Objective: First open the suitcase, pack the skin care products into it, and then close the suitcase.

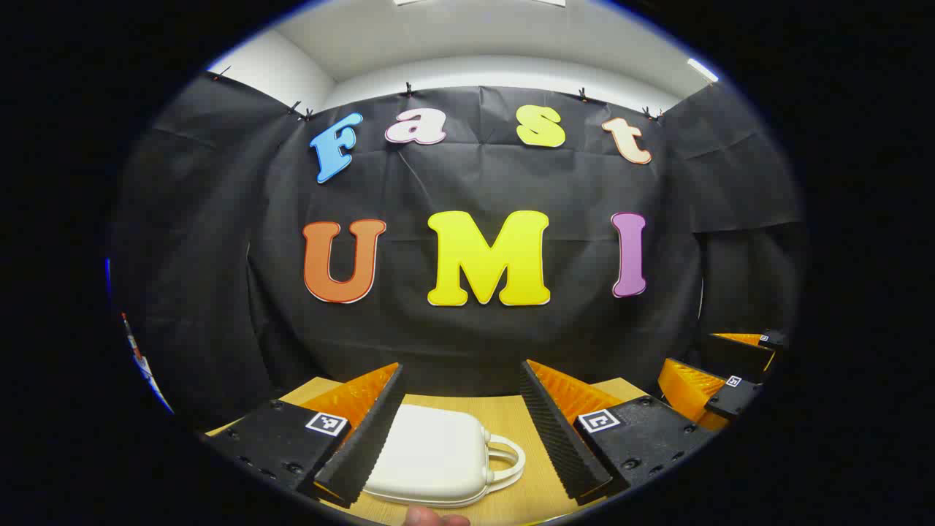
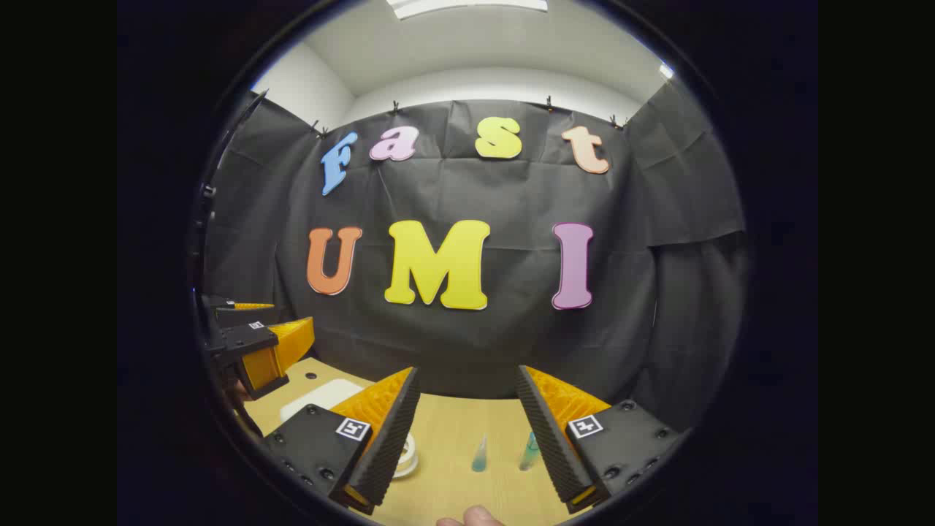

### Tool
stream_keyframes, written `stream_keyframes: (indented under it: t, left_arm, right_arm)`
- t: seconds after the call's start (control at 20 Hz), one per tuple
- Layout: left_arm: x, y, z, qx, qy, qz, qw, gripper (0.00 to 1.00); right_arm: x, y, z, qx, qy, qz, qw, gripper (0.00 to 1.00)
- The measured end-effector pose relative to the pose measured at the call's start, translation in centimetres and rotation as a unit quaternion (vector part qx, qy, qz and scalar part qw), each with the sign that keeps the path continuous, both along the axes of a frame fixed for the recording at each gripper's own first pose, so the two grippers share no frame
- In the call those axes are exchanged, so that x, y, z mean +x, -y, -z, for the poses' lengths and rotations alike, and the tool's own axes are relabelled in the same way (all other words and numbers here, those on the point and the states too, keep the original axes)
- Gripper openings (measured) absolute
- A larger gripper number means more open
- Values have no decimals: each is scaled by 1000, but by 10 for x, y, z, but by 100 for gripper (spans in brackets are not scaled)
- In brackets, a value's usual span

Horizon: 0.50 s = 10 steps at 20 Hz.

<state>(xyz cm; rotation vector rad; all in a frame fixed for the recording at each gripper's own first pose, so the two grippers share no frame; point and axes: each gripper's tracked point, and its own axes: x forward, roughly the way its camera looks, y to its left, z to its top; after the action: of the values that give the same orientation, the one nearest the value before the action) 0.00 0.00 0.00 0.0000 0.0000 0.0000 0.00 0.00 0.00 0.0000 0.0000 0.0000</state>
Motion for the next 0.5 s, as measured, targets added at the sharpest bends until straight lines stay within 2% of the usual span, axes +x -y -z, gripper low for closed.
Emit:
stream_keyframes:
  t: [0.25, 0.5]
  left_arm:
    - [9, 7, 16, -3, -23, -5, 1000, 98]
    - [11, 19, 26, -4, -37, 7, 999, 100]
  right_arm:
    - [11, 5, 4, -1, -6, -4, 1000, 80]
    - [15, 14, 14, 7, -18, -1, 1000, 80]
